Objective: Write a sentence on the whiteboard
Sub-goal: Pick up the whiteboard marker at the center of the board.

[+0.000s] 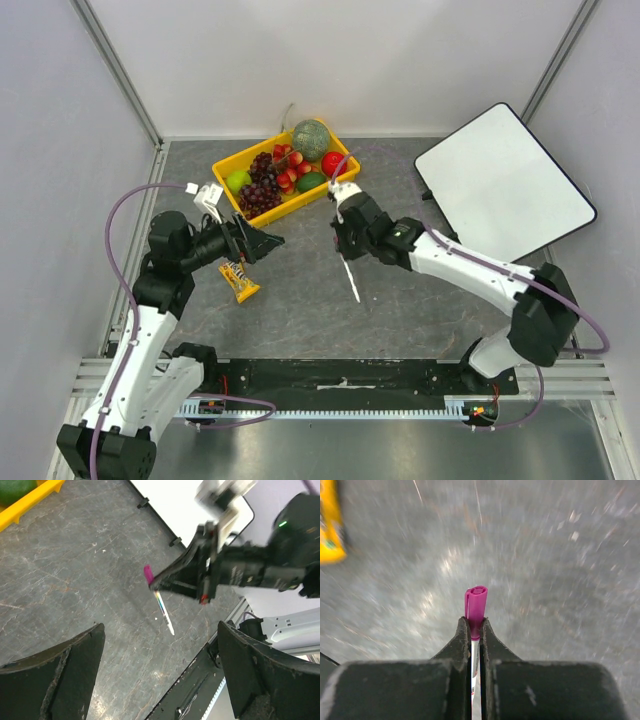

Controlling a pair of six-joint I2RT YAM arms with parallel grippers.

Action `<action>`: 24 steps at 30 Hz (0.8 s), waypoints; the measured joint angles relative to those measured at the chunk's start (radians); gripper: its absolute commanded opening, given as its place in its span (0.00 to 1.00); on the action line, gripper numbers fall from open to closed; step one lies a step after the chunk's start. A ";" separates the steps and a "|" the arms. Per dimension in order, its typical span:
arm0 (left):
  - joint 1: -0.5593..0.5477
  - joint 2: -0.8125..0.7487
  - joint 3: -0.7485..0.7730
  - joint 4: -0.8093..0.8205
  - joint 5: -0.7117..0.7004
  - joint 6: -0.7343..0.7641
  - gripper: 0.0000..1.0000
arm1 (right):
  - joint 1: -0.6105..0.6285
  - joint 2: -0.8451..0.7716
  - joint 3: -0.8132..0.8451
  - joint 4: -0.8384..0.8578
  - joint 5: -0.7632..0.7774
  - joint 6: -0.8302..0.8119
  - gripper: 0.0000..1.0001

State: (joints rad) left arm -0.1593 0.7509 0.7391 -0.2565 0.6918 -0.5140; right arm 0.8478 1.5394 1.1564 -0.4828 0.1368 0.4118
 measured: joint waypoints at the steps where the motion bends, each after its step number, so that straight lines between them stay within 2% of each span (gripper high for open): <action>1: 0.000 0.007 0.005 0.008 0.005 0.000 0.97 | -0.009 -0.019 0.019 0.022 0.008 0.010 0.00; 8: -0.043 0.095 0.039 0.120 0.060 -0.001 0.95 | -0.066 -0.222 0.032 0.193 0.082 0.115 0.00; 16: -0.334 0.331 0.134 0.281 0.070 0.015 0.89 | -0.085 -0.506 -0.072 0.360 0.190 0.244 0.00; 21: -0.418 0.455 0.179 0.395 0.074 0.015 0.88 | -0.089 -0.585 -0.104 0.383 0.241 0.283 0.01; 24: -0.451 0.507 0.209 0.437 0.076 0.016 0.84 | -0.089 -0.602 -0.116 0.386 0.257 0.297 0.01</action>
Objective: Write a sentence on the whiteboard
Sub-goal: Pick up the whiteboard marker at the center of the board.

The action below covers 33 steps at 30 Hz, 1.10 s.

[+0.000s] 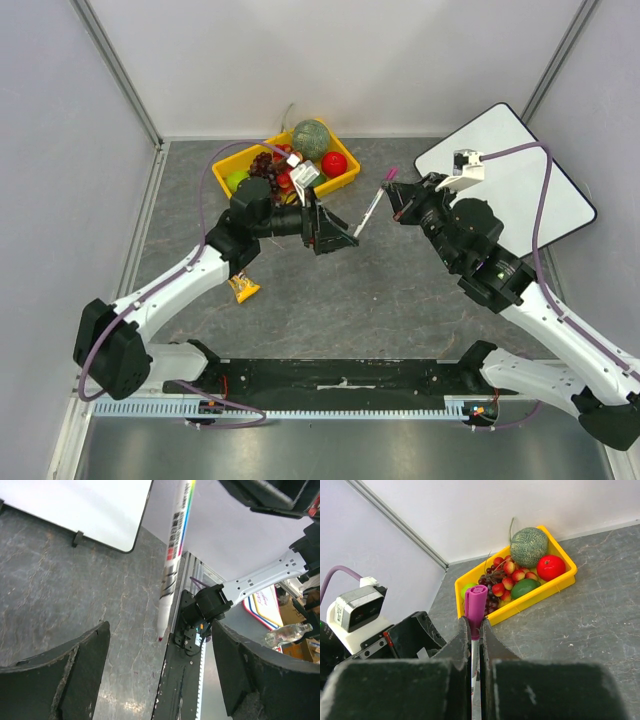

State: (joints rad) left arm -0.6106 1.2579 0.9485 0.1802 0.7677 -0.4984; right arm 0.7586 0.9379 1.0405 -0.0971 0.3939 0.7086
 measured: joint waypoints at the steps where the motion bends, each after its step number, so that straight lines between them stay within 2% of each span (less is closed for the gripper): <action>1: -0.009 0.014 0.011 0.009 0.002 0.001 0.82 | 0.000 -0.002 -0.003 0.000 0.002 0.003 0.02; 5: -0.034 0.060 0.049 0.037 0.003 0.004 0.73 | 0.000 -0.002 -0.003 0.000 0.006 0.006 0.06; 7: -0.041 0.076 0.061 0.042 0.003 0.006 0.64 | 0.000 -0.002 -0.003 0.000 0.008 0.010 0.08; 9: -0.045 0.085 0.066 0.046 0.004 0.007 0.46 | 0.000 -0.002 -0.003 0.000 0.009 0.016 0.09; 11: -0.048 0.093 0.071 0.050 0.005 0.010 0.23 | -0.002 -0.002 -0.003 0.000 0.011 0.021 0.10; 13: -0.048 0.098 0.072 0.053 0.011 0.014 0.04 | -0.002 -0.002 -0.003 0.000 0.014 0.025 0.18; 14: -0.048 0.099 0.073 0.054 0.014 0.017 0.02 | -0.002 -0.002 -0.003 0.000 0.016 0.025 0.24; 16: -0.049 0.100 0.074 0.059 0.026 0.023 0.02 | -0.002 -0.001 -0.003 -0.001 0.021 0.027 0.44; 18: -0.053 0.100 0.075 0.056 0.023 0.023 0.02 | -0.003 -0.001 -0.003 -0.001 0.022 0.026 0.55; 23: -0.051 0.100 0.086 0.014 -0.012 0.027 0.02 | -0.003 0.001 -0.003 -0.002 -0.005 -0.011 0.66; 25: -0.044 0.100 0.108 -0.034 -0.033 0.033 0.02 | -0.006 0.008 0.006 -0.013 -0.029 -0.030 0.75; 28: -0.016 0.098 0.147 -0.091 -0.048 0.044 0.02 | -0.014 0.030 0.031 -0.026 -0.095 -0.061 0.95; 29: 0.002 0.095 0.156 -0.105 -0.050 0.048 0.02 | -0.018 0.037 0.039 -0.031 -0.121 -0.074 0.98; 33: 0.090 0.067 0.161 -0.159 -0.035 0.055 0.02 | -0.046 0.062 0.063 -0.044 -0.236 -0.111 0.98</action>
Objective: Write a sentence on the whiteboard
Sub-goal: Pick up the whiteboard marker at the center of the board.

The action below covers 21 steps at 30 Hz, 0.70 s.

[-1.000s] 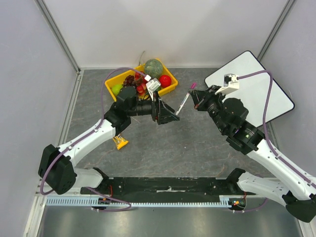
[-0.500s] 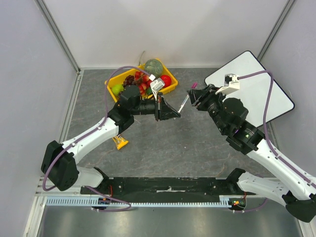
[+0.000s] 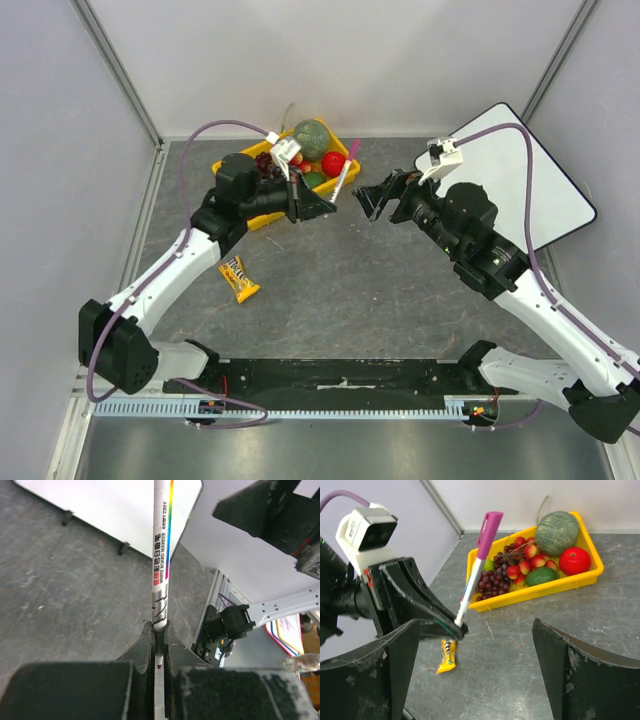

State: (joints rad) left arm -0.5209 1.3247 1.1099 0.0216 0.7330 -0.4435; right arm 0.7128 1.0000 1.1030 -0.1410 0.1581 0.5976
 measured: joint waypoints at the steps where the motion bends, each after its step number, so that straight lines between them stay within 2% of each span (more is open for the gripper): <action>1: 0.033 -0.011 0.000 -0.022 0.012 0.001 0.02 | -0.010 0.007 0.006 -0.003 -0.030 -0.008 0.98; 6: 0.167 -0.068 0.005 -0.112 0.090 0.012 0.02 | -0.082 0.063 0.052 -0.005 -0.240 -0.036 0.98; 12: 0.210 -0.118 0.072 -0.262 0.190 0.089 0.02 | -0.145 0.172 0.120 0.016 -0.563 -0.056 0.93; 15: 0.209 -0.129 0.108 -0.310 0.268 0.123 0.02 | -0.150 0.221 0.126 0.060 -0.715 -0.038 0.88; 16: 0.209 -0.133 0.111 -0.318 0.296 0.130 0.02 | -0.151 0.234 0.126 0.083 -0.758 -0.022 0.84; 20: 0.209 -0.140 0.113 -0.336 0.378 0.147 0.02 | -0.154 0.272 0.102 0.273 -0.922 0.103 0.74; 21: 0.209 -0.140 0.112 -0.337 0.397 0.150 0.02 | -0.154 0.277 0.095 0.318 -0.947 0.133 0.68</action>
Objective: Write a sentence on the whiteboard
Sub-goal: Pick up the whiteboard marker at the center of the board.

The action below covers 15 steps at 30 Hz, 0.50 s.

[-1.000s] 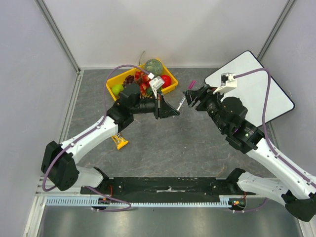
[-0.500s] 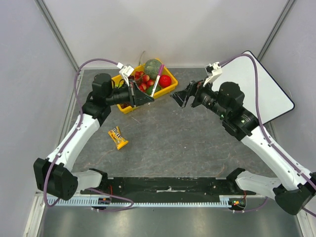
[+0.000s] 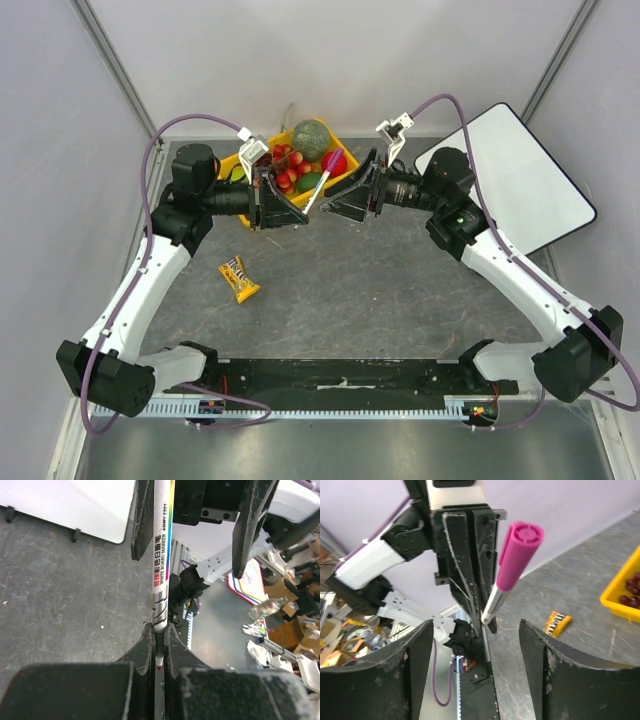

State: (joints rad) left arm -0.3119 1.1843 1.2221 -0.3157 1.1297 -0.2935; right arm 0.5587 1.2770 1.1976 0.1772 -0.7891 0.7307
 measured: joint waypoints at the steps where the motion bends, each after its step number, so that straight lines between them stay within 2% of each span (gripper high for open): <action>1: 0.000 0.000 0.000 -0.002 0.015 0.002 0.02 | 0.000 0.004 -0.008 0.041 -0.023 0.028 0.65; 6: -0.001 0.000 0.000 -0.005 0.076 0.008 0.02 | 0.000 0.034 -0.018 0.167 -0.107 0.125 0.60; 15: -0.029 0.000 0.000 -0.005 0.132 0.024 0.02 | 0.000 0.061 -0.025 0.181 -0.142 0.160 0.49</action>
State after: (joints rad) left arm -0.3405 1.1843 1.2221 -0.3202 1.2613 -0.2699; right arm 0.5583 1.3376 1.1728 0.3580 -0.9314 0.8906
